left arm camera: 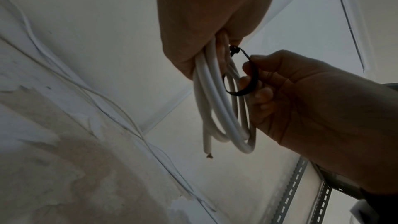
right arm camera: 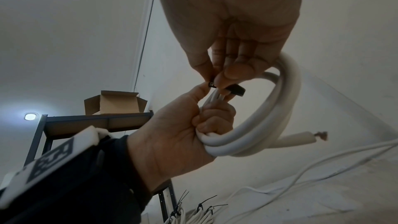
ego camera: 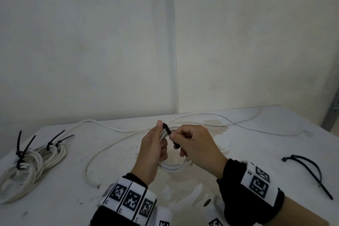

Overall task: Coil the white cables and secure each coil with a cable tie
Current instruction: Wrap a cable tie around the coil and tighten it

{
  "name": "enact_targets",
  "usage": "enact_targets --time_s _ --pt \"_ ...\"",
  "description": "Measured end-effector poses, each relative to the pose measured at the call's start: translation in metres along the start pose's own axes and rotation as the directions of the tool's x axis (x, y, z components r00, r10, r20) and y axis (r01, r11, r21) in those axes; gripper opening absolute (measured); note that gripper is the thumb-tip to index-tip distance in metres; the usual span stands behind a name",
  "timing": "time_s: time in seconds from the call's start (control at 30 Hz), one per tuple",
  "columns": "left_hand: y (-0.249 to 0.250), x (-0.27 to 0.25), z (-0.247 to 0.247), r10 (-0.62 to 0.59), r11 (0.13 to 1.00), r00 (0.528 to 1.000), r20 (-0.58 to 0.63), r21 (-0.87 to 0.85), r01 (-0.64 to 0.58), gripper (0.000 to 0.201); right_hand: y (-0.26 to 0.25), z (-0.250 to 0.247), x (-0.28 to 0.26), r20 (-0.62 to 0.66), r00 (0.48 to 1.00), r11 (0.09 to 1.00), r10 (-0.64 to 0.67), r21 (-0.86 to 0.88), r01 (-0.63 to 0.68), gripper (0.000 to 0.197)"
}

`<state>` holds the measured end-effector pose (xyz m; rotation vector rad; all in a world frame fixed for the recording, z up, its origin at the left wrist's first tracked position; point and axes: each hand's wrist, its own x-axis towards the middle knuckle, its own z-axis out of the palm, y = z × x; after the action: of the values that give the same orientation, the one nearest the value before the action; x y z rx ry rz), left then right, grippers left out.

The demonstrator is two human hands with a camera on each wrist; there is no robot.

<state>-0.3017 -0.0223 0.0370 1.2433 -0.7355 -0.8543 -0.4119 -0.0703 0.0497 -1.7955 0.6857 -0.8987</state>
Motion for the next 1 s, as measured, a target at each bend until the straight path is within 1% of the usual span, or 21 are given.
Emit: enact_targets --time_s 0.1,0.23,0.37,0.53,0.67,0.77,0.83,0.9,0.93,1.0 --pt "0.001 0.0 -0.002 -0.002 1.0 1.0 -0.006 0.0 0.002 0.039 0.0 0.002 0.0 -0.01 1.0 0.999 -0.001 -0.034 0.001 0.025" --pt "0.001 -0.001 -0.003 -0.001 1.0 1.0 -0.015 -0.004 0.001 0.039 0.001 0.005 0.002 -0.018 1.0 0.999 0.01 -0.038 -0.011 0.027" --pt "0.0 -0.001 -0.003 -0.001 1.0 1.0 -0.025 -0.004 0.001 0.039 0.0 0.005 0.002 -0.016 1.0 0.999 0.018 -0.04 -0.018 0.025" --pt "-0.001 0.001 -0.003 0.052 0.998 0.998 -0.039 0.036 -0.051 0.041 0.0 0.006 0.003 -0.016 0.999 0.999 0.041 -0.005 -0.041 0.024" --pt "-0.002 0.004 -0.008 0.115 0.99 0.992 -0.042 0.084 -0.111 0.047 -0.001 0.009 0.004 -0.008 1.0 1.0 0.008 0.024 -0.007 0.019" --pt "-0.003 0.003 -0.01 0.137 0.985 0.99 -0.04 0.111 -0.132 0.038 0.0 0.012 0.006 0.005 1.0 1.0 -0.015 0.019 0.015 0.021" --pt "-0.004 0.001 -0.01 0.154 0.977 0.988 -0.027 0.151 -0.148 0.033 0.001 0.017 0.007 -0.045 0.998 0.999 -0.041 0.002 0.041 0.023" --pt "-0.002 0.0 -0.009 0.17 0.974 0.985 -0.014 0.156 -0.166 0.033 0.0 0.02 0.01 -0.101 0.992 0.997 -0.07 0.009 0.071 0.025" --pt "0.0 -0.001 -0.009 0.174 0.975 0.985 -0.015 0.147 -0.169 0.034 -0.002 0.02 0.01 -0.11 0.991 0.997 -0.074 0.026 0.077 0.025" --pt "0.005 -0.001 -0.011 0.184 0.974 0.982 -0.029 0.137 -0.179 0.036 -0.008 0.018 0.01 -0.084 0.994 0.993 -0.07 0.086 0.077 0.023"
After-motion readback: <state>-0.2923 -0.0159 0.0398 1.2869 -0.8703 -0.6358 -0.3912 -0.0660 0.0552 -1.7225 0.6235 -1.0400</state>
